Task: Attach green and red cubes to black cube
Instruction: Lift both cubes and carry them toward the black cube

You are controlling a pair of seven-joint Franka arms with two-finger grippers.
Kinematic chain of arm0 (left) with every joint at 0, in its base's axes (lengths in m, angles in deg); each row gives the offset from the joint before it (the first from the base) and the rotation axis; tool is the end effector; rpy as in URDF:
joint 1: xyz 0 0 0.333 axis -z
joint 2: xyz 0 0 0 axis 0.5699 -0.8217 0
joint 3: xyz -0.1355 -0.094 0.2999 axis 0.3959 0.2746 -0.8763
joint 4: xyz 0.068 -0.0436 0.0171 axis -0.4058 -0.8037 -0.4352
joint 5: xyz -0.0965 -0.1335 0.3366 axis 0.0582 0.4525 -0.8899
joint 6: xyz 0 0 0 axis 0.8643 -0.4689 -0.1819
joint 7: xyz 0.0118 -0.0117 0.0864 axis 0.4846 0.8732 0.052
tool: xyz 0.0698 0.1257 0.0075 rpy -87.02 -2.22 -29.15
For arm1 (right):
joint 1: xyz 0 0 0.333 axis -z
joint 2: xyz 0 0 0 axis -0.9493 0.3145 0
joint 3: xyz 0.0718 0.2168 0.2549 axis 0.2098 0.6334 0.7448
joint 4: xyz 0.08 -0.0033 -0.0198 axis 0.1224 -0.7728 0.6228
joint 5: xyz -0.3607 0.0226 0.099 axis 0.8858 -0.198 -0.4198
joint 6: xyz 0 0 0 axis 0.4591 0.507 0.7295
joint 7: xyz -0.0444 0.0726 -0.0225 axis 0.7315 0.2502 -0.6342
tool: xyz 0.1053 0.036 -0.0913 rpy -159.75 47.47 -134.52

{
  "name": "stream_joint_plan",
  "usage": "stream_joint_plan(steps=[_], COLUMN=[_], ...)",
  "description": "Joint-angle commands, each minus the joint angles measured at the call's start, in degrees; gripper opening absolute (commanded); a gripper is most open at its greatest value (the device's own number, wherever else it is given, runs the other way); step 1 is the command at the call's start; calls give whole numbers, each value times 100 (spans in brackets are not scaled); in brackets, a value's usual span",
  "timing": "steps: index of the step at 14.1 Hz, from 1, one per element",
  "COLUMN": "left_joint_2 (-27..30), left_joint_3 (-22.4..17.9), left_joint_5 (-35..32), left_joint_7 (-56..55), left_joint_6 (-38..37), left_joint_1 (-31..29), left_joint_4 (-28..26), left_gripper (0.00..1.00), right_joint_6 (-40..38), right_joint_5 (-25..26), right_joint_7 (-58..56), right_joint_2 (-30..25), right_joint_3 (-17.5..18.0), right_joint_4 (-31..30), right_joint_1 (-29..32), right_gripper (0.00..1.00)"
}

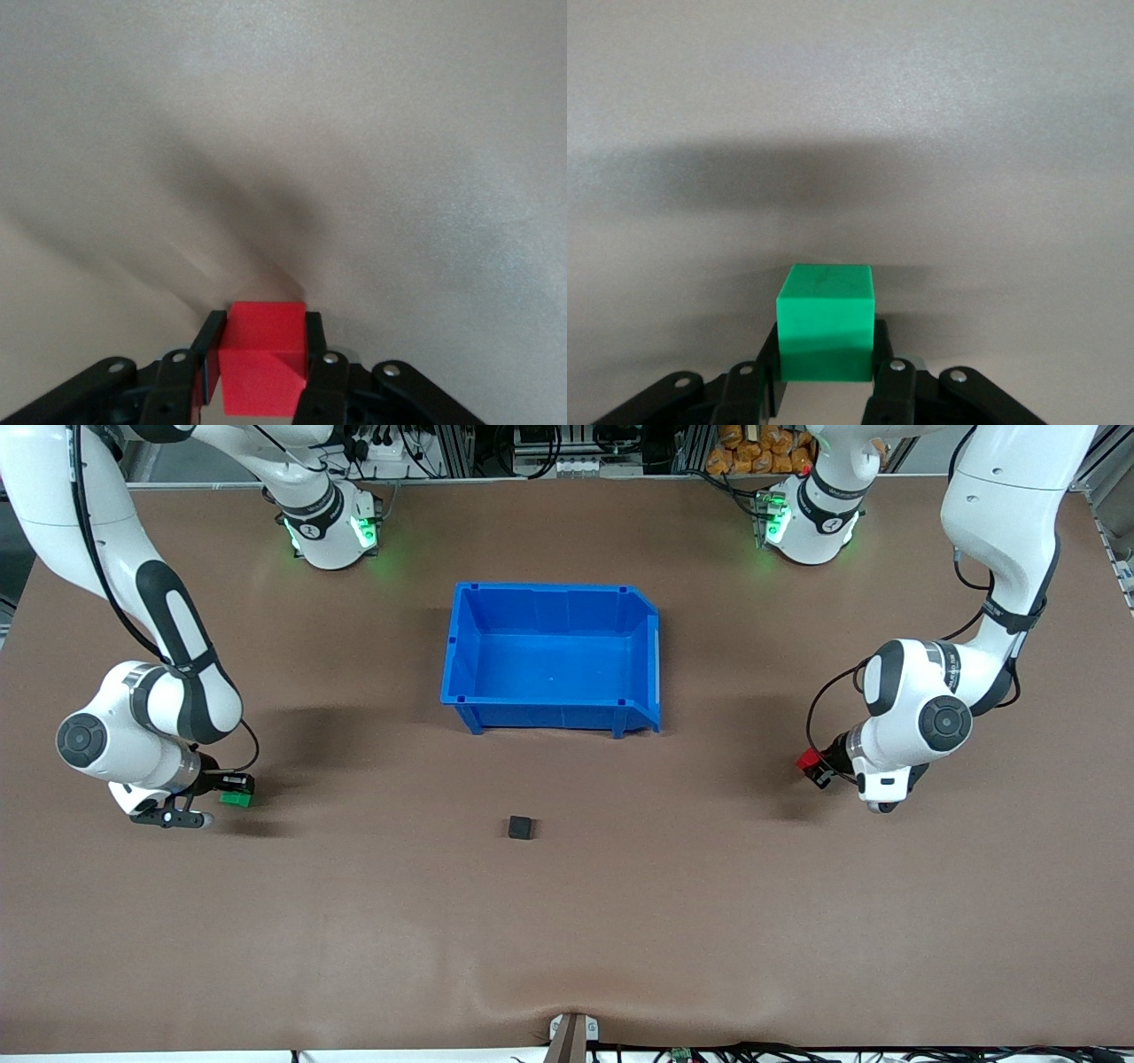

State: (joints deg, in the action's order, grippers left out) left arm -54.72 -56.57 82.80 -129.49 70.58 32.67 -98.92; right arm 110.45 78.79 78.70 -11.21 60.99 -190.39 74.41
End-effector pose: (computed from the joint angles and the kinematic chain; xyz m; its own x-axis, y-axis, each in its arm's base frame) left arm 0.5563 -0.0581 0.1909 0.6868 0.7159 -0.1260 0.7120 -0.6974 -0.0813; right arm 0.5857 -0.1081 0.1819 0.9944 -0.0648 -0.0840 -0.0639 -0.9979 0.0134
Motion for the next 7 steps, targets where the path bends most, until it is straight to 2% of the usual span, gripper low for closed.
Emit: stream_joint_plan(steps=[1, 4, 7], left_joint_2=[42, 34, -238], left_joint_3=[103, 436, 473], left_joint_5=[54, 63, 80], left_joint_7=[-524, -1762, -2537], left_joint_6=[0, -43, -526], left_joint_1=[50, 172, 541], left_joint_4=[79, 447, 1245], left_gripper=[0, 0, 0], right_joint_6=[-15, -129, -261], right_joint_5=[79, 79, 79], right_joint_7=[-385, -1323, -2282], right_joint_2=[-6, -33, -41], right_joint_3=[31, 40, 57], right_joint_4=[74, 240, 407], right_joint_1=[25, -63, -133], right_gripper=[0, 0, 0])
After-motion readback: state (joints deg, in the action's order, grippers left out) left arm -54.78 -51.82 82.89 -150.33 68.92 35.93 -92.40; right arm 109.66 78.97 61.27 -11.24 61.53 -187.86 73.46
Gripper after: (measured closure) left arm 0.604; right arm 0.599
